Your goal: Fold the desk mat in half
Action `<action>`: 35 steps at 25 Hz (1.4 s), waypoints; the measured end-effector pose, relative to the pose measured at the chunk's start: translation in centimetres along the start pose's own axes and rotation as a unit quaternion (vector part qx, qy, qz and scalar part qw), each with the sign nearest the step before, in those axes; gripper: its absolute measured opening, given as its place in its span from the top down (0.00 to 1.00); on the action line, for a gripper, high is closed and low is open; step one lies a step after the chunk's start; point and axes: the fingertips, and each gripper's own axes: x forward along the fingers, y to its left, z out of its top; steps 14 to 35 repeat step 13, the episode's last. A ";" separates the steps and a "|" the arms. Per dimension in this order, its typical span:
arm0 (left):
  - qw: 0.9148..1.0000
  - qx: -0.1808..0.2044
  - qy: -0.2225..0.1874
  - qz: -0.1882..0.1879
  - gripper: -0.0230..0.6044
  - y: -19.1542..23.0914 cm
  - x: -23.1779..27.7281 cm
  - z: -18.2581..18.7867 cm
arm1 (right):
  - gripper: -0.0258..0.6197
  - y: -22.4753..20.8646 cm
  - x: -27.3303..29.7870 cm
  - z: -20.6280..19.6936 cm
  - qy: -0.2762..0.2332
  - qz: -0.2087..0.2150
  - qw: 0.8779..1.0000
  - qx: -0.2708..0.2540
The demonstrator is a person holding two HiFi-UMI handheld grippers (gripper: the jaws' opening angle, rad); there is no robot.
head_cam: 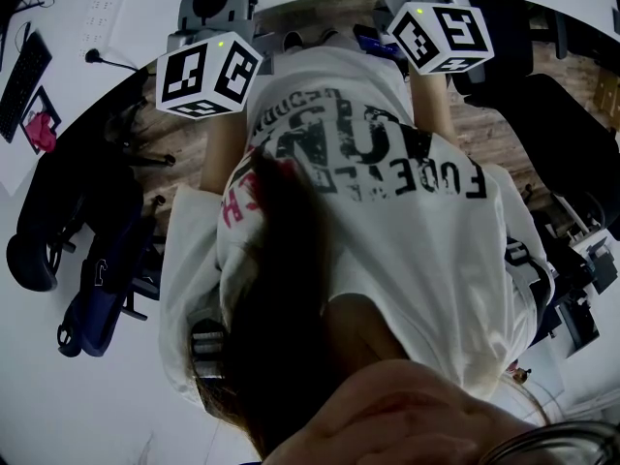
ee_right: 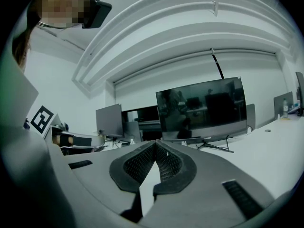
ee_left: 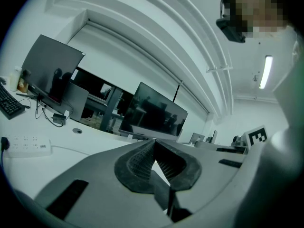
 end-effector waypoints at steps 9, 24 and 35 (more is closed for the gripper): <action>1.000 0.001 0.003 -0.007 0.96 -0.8 -0.2 -0.4 | 0.96 -0.3 -0.9 -0.4 0.004 -0.005 1.000 -0.001; 1.000 -0.002 0.009 -0.011 0.96 -1.3 -0.4 -0.9 | 0.96 -0.4 -1.6 -0.7 0.005 -0.008 1.000 0.004; 1.000 -0.002 0.009 -0.011 0.96 -1.3 -0.4 -0.9 | 0.96 -0.4 -1.6 -0.7 0.005 -0.008 1.000 0.004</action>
